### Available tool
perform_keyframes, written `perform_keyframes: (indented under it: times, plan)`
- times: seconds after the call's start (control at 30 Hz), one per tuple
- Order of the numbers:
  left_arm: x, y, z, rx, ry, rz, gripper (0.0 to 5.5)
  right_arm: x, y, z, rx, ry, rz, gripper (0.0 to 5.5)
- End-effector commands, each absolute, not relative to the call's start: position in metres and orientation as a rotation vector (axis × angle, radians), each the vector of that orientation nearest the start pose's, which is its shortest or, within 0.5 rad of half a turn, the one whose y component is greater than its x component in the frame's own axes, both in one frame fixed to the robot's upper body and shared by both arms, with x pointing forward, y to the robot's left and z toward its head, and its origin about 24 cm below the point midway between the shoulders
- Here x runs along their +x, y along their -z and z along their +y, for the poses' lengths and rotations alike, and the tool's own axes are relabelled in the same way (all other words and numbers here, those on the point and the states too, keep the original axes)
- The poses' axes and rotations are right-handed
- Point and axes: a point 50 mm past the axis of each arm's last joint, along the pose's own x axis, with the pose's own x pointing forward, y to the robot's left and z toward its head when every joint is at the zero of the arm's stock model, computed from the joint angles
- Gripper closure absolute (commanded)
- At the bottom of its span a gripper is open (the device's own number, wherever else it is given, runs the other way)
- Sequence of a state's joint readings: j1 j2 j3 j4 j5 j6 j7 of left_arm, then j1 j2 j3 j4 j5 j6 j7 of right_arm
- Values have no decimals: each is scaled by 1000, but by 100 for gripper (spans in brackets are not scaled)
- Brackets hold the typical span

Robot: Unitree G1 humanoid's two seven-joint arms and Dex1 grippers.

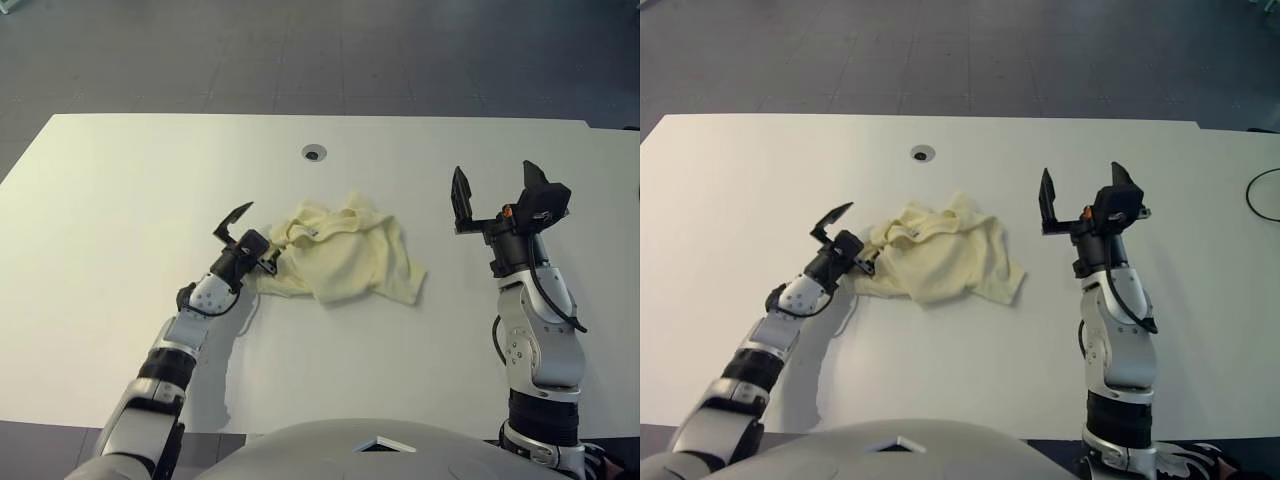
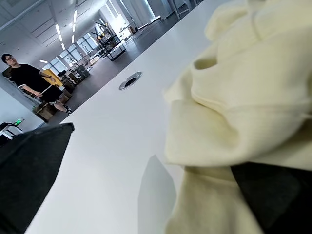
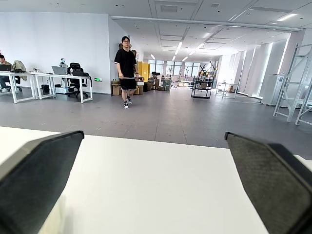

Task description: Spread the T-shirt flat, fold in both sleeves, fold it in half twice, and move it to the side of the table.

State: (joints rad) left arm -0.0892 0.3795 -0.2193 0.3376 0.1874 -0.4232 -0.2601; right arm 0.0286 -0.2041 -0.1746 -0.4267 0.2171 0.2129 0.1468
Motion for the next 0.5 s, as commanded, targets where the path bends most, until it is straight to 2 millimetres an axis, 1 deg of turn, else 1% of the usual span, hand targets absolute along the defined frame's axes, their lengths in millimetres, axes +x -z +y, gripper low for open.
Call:
perform_keyframes:
  times: [0.03,0.13,0.3,0.37,0.5]
  plan:
    - [216,-5,150,552,655,44,10,239,-128,-204,-46,-59,-210,13]
    - [201,-11,142,556,697,44,10,240,-128,-202,-47,-68,-208,13]
    - [183,-16,136,566,749,61,10,239,-128,-201,-51,-78,-208,13]
    - [178,-17,139,580,759,71,10,241,-129,-199,-49,-88,-210,13]
    - [171,-12,151,646,783,102,10,244,-128,-193,-40,-111,-209,13]
